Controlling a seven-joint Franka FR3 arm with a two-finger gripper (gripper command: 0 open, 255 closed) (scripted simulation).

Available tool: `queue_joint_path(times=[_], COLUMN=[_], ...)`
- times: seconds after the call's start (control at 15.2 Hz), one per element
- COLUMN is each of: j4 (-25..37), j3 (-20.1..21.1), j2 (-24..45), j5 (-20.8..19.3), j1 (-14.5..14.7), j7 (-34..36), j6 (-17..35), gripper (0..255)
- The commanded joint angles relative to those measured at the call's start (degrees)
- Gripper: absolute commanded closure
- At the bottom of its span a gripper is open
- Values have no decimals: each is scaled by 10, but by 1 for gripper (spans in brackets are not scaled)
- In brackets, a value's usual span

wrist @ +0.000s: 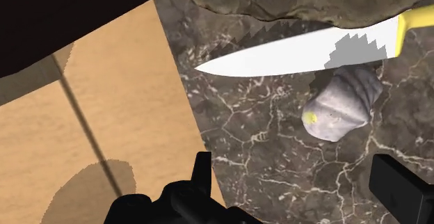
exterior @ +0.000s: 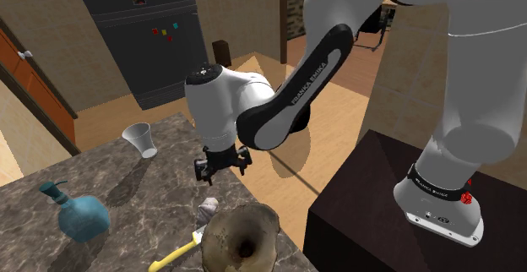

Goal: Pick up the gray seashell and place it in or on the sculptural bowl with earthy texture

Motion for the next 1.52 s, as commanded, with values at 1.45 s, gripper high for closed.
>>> queue_joint_path(times=[1.45], j4=[221], j3=[-116], j2=[259], j5=[-117], j1=[154], j7=[122], j6=[-5], gripper=[0])
